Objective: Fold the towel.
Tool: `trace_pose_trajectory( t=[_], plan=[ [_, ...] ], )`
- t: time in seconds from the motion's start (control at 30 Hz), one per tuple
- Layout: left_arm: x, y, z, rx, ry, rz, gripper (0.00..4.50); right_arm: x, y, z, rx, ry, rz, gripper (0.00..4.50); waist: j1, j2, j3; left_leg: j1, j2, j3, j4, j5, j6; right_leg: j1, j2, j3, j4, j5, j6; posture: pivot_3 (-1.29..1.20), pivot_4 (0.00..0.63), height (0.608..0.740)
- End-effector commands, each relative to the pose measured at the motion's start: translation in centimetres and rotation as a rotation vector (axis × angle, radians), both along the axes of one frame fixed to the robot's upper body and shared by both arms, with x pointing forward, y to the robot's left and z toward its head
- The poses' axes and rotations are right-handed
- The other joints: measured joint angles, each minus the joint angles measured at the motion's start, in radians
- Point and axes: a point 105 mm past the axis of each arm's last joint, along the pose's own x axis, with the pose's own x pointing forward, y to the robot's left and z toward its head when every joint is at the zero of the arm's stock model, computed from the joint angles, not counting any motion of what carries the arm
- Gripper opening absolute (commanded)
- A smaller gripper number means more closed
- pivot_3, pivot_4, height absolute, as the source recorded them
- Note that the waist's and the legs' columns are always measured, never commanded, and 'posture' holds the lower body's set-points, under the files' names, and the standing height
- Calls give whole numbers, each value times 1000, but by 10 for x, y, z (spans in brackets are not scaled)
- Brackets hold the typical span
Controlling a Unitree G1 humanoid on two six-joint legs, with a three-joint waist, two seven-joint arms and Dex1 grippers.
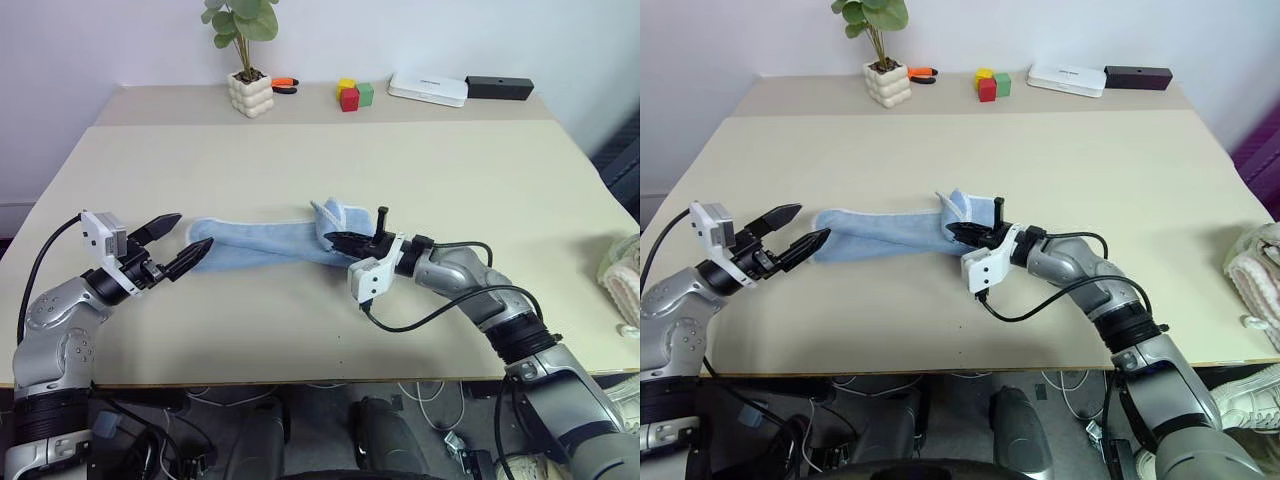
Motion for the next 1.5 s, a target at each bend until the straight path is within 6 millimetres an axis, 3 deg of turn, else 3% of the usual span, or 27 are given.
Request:
trace_pose_trajectory(
  t=[0.03, 0.17, 0.23, 0.33, 0.43, 0.57, 0.77, 1.0, 1.27, 1.33, 1.5],
  plan=[
    [-4, 1, 13, 6, -45, -1, 4500, 9, 7, 1, 98, 131, -39, 1343, -2, 0, 0, 0, 0, 0, 0, 0, 0, 0, 0, 0, 0, 0, 0, 0, 150, 740],
    [-5, 2, 13, 10, -43, 2, 4500, 7, 12, 5, 100, 147, -13, 3406, -2, 0, 0, 0, 0, 0, 0, 0, 0, 0, 0, 0, 0, 0, 0, 0, 150, 740],
    [-5, 3, 14, 7, -44, 3, 4500, 5, 14, 34, 338, 287, -17, 4270, -2, 0, 0, 0, 0, 0, 0, 0, 0, 0, 0, 0, 0, 0, 0, 0, 150, 740],
    [-5, 4, 14, 3, -41, 2, 4500, 3, 9, 76, 641, 484, 22, 4433, -2, 0, 0, 0, 1, -1, 0, 0, 0, 0, 0, 0, 0, 0, 0, 0, 150, 740],
    [-5, 3, 13, 0, -39, -1, 4500, 10, -6, 83, 709, 575, -32, 4433, 2, -1, 0, 0, 0, -1, 0, 0, 0, 0, 0, 0, 0, 0, 0, 0, 150, 740],
    [-3, 1, 13, -4, -40, -4, 4500, 13, -19, 75, 745, 713, -94, 3134, 10, -2, -1, 0, 0, -1, 0, 0, 0, 0, 0, -1, 0, 0, 0, 0, 150, 740],
    [-2, -1, 12, -9, -40, -11, 4500, 19, -15, 49, 859, 842, -177, 36, -2, -2, -1, -1, 0, -1, -1, 0, 0, -1, 0, -1, 0, 0, 0, 0, 150, 740],
    [-2, -2, 12, -8, -38, -13, 4500, 17, 8, 5, 859, 901, -210, 11, -1, -2, -1, -1, 0, -1, -1, 0, 0, -1, 0, -1, 0, 0, 0, 0, 150, 740],
    [-4, -2, 12, -7, -34, -12, 4500, 41, 9, -29, 829, 837, -320, 11, -3, -2, -1, -1, 0, -1, -1, 0, 0, -1, 1, -1, 0, 0, 0, 0, 150, 740],
    [-4, -3, 12, -6, -34, -13, 4500, 42, 9, -31, 824, 832, -319, 11, -3, -2, -1, -1, 0, -1, -1, 0, 0, -2, 1, -1, 0, 0, 0, 0, 150, 740],
    [-6, -1, 12, -7, -33, -5, 4500, 42, 11, -61, 733, 821, -394, 11, -3, -3, -2, 0, 0, -1, -1, 0, 0, -1, 0, -1, 0, 0, 0, 0, 150, 740]
  ],
)
